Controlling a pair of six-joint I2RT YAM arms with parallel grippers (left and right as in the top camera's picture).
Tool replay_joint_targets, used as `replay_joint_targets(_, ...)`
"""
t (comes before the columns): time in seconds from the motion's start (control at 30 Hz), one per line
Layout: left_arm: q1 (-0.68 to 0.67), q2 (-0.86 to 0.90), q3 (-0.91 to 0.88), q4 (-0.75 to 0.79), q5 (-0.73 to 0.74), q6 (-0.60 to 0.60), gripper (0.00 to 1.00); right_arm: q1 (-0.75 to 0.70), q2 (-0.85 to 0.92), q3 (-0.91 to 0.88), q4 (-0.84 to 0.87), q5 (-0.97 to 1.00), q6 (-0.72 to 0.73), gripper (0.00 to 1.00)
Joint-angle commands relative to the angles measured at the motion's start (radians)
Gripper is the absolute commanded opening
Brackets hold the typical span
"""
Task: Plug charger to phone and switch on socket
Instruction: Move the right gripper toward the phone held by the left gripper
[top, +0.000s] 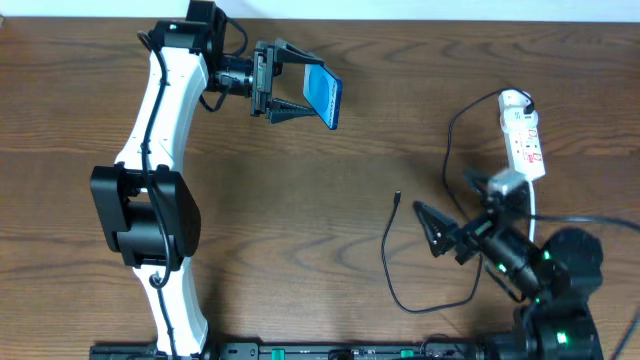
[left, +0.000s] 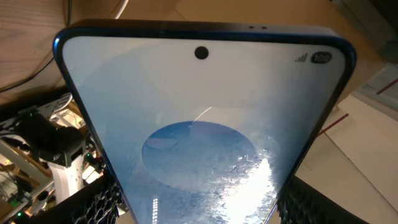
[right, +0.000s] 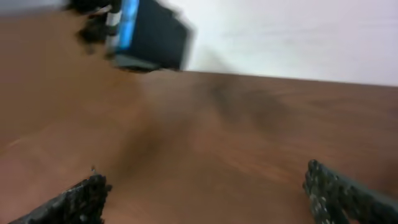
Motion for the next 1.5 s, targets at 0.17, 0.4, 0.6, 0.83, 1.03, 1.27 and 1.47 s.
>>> replay_joint_targets(0.17, 0.003, -0.034, 0.021, -0.003, 0.056, -0.013, 0.72, 0.019, 0.236, 0.044, 0.083, -0.214, 0.191, 0.99)
replay_joint_targets(0.4, 0.003, -0.034, 0.021, -0.003, 0.056, -0.013, 0.72, 0.229, 0.353, 0.292, -0.391, 0.381, 0.127, 0.99)
replay_joint_targets(0.6, 0.003, -0.034, 0.021, -0.003, 0.056, -0.012, 0.72, 0.349, 0.429, 0.420, -0.444, 0.503, 0.263, 0.99)
replay_joint_targets(0.83, 0.003, -0.034, 0.021, -0.003, 0.056, -0.012, 0.71, 0.431, 0.436, 0.436, -0.309, 0.370, 0.267, 0.86)
replay_joint_targets(1.03, 0.003, -0.034, 0.021, -0.003, 0.056, -0.012, 0.72, 0.477, 0.530, 0.629, -0.451, 0.400, 0.272, 0.82)
replay_joint_targets(1.27, 0.003, -0.034, 0.021, -0.003, 0.056, -0.012, 0.71, 0.575, 0.707, 0.849, -0.504, 0.549, 0.253, 0.82)
replay_joint_targets(1.47, 0.003, -0.034, 0.021, -0.003, 0.056, -0.011, 0.72, 0.608, 0.824, 0.910, -0.443, 0.714, 0.278, 0.77)
